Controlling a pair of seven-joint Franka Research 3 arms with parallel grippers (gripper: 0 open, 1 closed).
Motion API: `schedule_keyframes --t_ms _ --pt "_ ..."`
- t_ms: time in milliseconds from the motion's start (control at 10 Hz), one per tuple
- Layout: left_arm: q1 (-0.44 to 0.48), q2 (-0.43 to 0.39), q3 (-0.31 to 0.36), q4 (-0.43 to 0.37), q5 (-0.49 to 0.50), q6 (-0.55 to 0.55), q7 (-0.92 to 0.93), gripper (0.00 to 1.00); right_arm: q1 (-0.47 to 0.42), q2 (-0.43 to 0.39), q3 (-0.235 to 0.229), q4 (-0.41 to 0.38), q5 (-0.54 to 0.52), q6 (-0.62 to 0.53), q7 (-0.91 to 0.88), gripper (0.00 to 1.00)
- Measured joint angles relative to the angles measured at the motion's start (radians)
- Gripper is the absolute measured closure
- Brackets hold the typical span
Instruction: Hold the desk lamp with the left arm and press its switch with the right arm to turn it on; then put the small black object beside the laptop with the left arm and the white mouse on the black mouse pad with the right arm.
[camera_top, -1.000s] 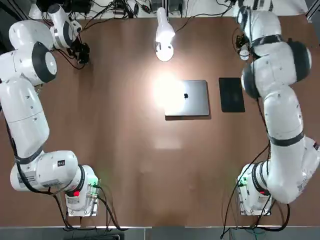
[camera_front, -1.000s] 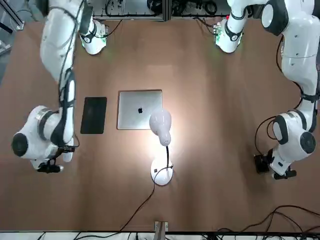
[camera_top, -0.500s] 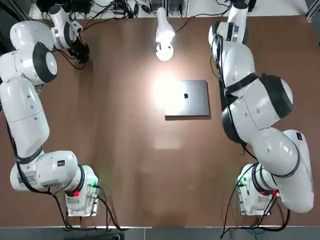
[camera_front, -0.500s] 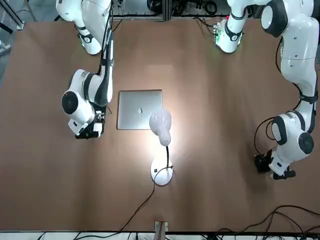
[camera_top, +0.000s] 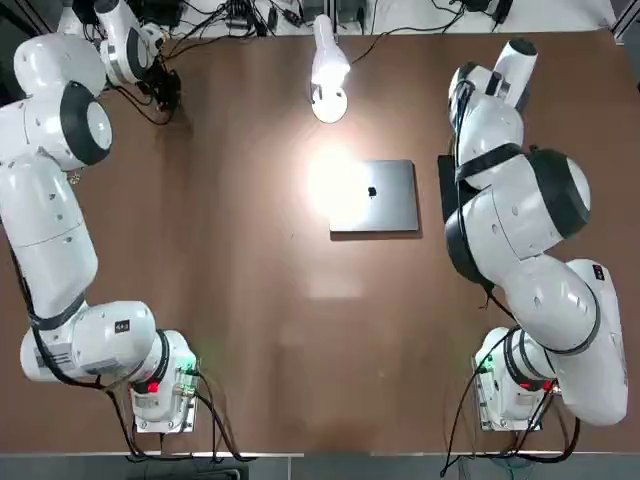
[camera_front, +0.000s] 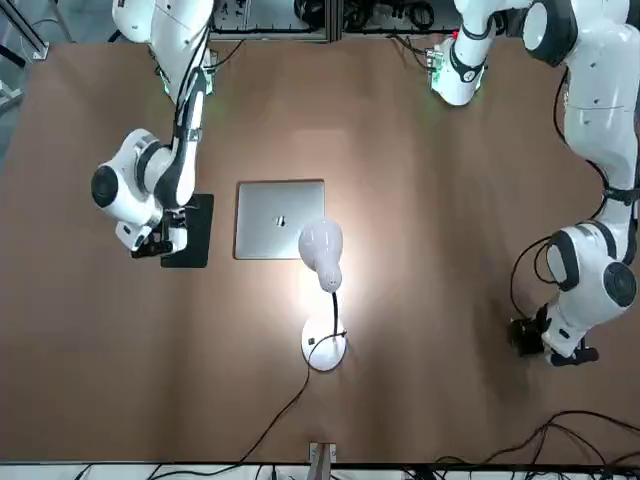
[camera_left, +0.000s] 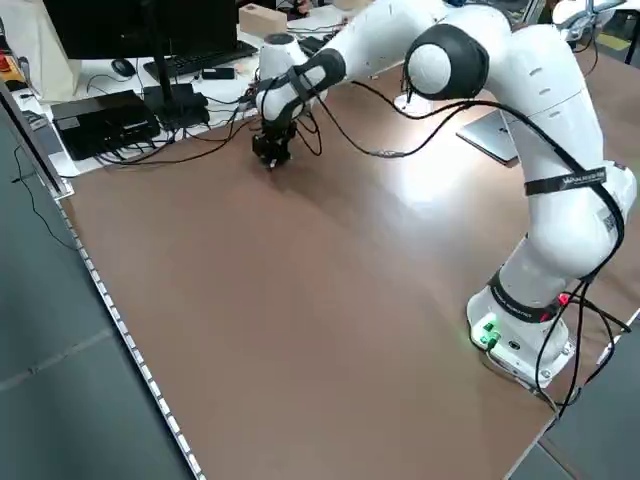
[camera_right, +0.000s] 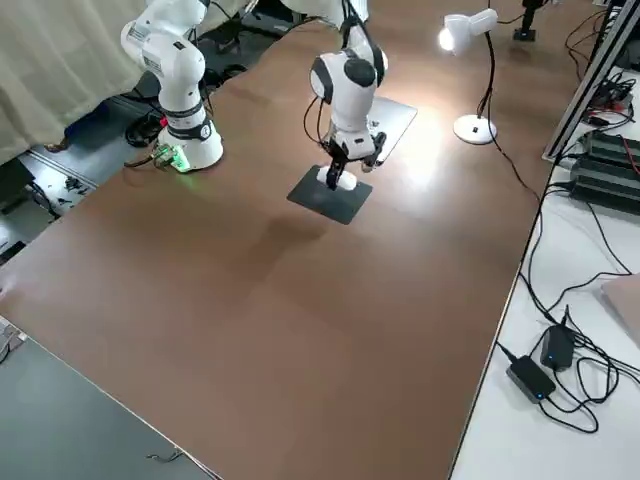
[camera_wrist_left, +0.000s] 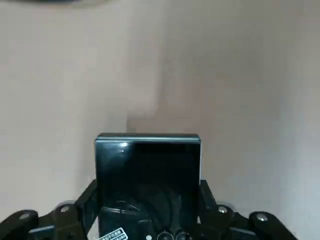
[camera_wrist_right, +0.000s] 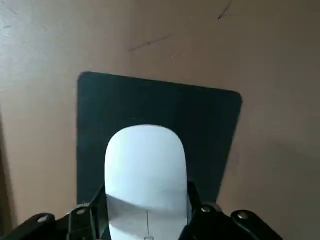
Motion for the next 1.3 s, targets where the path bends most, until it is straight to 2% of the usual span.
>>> schedule_keyframes --t_ms 100,300,500,700,900,1000,1100,1200,1300 --pt "-0.019 -0.059 -0.018 -0.046 0.0 -0.009 -0.041 0.21 0.003 0.0 0.012 -0.003 0.001 0.01 0.0 0.37" --pt "-0.059 -0.183 -0.071 -0.192 0.008 -0.015 -0.152 0.21 0.002 0.0 0.058 -0.01 0.006 0.055 0.0 0.37" --pt "-0.066 -0.277 -0.175 -0.332 0.098 -0.016 -0.362 0.21 -0.03 0.001 0.143 -0.026 0.04 0.1 0.0 0.37" --pt "-0.072 -0.331 -0.278 -0.441 0.141 -0.016 -0.548 0.21 -0.047 -0.011 0.16 -0.028 0.042 0.108 0.0 0.37" --pt "-0.097 -0.356 -0.346 -0.506 0.143 -0.015 -0.686 0.21 -0.055 -0.018 0.164 -0.028 0.042 0.108 0.0 0.36" --pt "-0.139 -0.36 -0.355 -0.523 0.143 -0.014 -0.756 0.21 -0.065 -0.017 0.177 -0.03 0.044 0.12 0.0 0.25" --pt "-0.19 -0.36 -0.357 -0.541 0.143 -0.014 -0.823 0.21 -0.075 -0.015 0.189 -0.031 0.044 0.127 0.0 0.09" --pt "-0.232 -0.362 -0.358 -0.57 0.143 -0.013 -0.884 0.21 -0.079 -0.015 0.19 -0.031 0.045 0.129 0.0 0.0" --pt "-0.262 -0.371 -0.359 -0.609 0.144 0.012 -0.94 0.21 -0.08 -0.015 0.189 -0.031 0.045 0.131 0.0 0.0"
